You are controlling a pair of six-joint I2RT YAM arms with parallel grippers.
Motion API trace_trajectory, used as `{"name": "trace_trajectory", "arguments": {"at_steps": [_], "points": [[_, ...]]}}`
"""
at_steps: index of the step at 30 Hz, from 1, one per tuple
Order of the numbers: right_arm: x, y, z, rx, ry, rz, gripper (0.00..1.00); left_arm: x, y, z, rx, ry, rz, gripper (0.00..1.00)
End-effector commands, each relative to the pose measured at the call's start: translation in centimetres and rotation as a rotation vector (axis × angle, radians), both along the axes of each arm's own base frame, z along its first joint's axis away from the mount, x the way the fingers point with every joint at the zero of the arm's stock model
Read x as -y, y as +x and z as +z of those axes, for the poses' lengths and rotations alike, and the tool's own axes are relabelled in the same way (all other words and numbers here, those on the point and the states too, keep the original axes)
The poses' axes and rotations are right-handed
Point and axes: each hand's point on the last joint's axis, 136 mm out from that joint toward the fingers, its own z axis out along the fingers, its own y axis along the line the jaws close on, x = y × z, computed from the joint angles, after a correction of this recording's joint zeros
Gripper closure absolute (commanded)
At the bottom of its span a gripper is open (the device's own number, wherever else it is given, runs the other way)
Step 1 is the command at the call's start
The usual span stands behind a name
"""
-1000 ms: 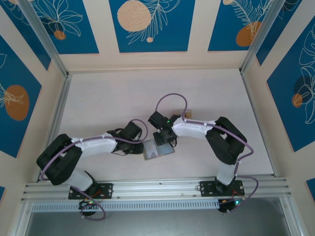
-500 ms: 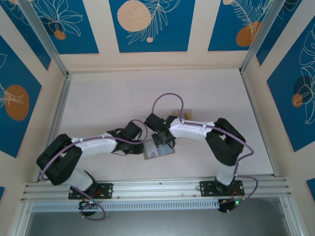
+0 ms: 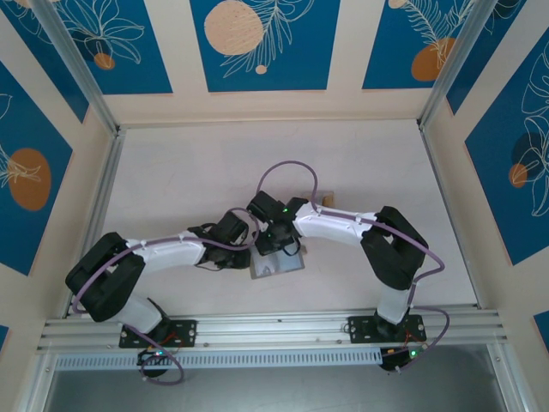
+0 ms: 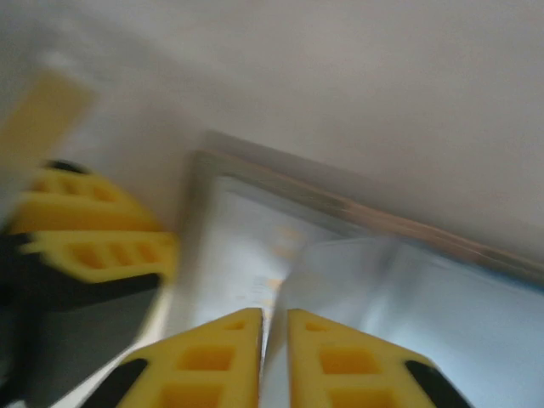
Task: Put the credit cards into the card holder
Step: Flip over the card slot in the card holder.
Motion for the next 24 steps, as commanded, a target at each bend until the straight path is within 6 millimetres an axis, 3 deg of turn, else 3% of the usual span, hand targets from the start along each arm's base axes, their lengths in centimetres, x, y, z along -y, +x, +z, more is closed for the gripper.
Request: {"name": "trace_trajectory", "arguments": {"at_steps": [1,4,7,11,15,20,24], "points": [[-2.2,-1.2,2.3,-0.161,0.270,0.007,0.70,2.9,0.1,-2.6,-0.001,-0.071,-0.033,0.83],[-1.9,-1.2,3.7,-0.203,0.401,0.005,0.59,3.0,0.2,-2.3,-0.010,-0.099,-0.015,0.83],[0.1,-0.4,4.1,-0.131,0.366,-0.038,0.55,2.7,0.5,-1.8,-0.012,-0.115,0.007,0.82],[2.0,-0.3,3.6,-0.076,0.268,-0.067,0.66,1.7,0.8,0.0,0.004,-0.133,0.039,0.79],[0.7,-0.6,2.6,-0.090,0.225,-0.031,0.80,0.9,0.9,2.5,0.029,-0.132,0.040,0.65],[0.5,0.3,0.0,-0.144,0.179,-0.082,0.93,0.3,1.1,4.3,0.049,-0.139,0.065,0.58],[-0.2,0.6,-1.2,-0.199,0.183,-0.088,0.94,0.6,1.1,4.9,0.051,-0.138,0.032,0.55]]}}
